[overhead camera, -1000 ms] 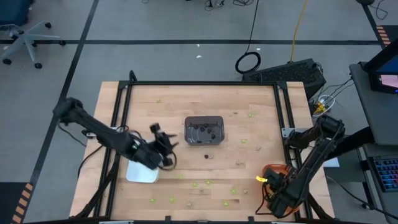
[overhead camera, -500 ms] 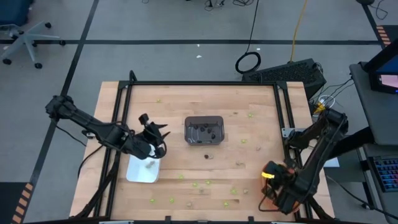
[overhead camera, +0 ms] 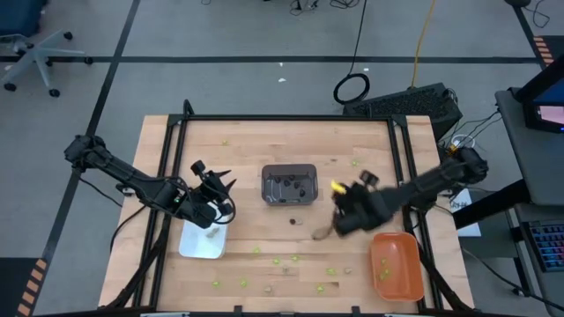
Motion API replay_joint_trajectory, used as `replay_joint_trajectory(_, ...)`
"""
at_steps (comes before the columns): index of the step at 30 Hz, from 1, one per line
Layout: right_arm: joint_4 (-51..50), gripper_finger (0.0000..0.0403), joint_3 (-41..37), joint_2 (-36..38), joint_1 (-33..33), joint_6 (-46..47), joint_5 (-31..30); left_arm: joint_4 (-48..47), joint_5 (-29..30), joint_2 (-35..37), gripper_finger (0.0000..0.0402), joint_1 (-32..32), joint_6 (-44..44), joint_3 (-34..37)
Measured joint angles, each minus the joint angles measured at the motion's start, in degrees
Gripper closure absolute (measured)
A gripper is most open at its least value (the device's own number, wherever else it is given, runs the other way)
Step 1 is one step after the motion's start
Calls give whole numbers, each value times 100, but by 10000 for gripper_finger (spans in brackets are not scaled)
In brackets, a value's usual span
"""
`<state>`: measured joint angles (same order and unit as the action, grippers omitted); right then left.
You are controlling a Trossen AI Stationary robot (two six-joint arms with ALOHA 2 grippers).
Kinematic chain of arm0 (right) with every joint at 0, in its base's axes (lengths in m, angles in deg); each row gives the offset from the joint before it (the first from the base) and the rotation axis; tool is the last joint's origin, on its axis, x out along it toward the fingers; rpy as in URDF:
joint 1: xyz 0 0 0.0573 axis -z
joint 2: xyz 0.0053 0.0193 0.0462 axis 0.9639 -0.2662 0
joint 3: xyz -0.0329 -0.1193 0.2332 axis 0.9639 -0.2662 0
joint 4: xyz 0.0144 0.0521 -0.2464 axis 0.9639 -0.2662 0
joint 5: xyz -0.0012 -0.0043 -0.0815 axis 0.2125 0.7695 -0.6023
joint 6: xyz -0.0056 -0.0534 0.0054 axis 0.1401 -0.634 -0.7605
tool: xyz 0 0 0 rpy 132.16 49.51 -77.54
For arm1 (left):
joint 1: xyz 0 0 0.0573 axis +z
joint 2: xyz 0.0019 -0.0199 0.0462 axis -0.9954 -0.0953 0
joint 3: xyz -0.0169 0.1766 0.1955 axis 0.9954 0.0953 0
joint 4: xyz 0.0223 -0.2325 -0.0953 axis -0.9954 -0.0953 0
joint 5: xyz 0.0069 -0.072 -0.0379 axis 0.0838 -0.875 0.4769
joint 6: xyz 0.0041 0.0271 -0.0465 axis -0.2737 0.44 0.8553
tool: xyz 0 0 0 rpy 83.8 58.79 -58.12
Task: Sort Halloween decoration
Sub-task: Put the white skull toy into the white bin
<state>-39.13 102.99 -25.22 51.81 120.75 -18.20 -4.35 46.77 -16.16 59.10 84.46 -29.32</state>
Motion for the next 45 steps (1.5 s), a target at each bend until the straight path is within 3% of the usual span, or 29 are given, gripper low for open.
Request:
replay_joint_trajectory(6, 1044, 293, 0, 0, 1783, -2922, 290, 47, 28, 0, 256, 4, -64, 0)
replay_joint_trajectory(13, 2293, 287, 0, -14, 3871, -5028, 2004, 66, 25, 0, 256, 33, -156, 0)
replay_joint_trajectory(18, 2897, 255, -346, -46, 4766, -6074, 3022, 77, -4, 0, 256, 34, -152, 0)
replay_joint_trajectory(23, 3248, 226, -895, -52, 5185, -6384, 3149, 95, -8, 0, 256, 34, -154, 0)
replay_joint_trajectory(31, 4398, 200, -1908, -50, 5141, -7001, 3448, 128, -15, 0, 256, 35, -152, 2)
replay_joint_trajectory(45, 5277, 203, -2522, -59, 5154, -6816, 2965, 225, -28, 0, 256, 34, -169, 2)
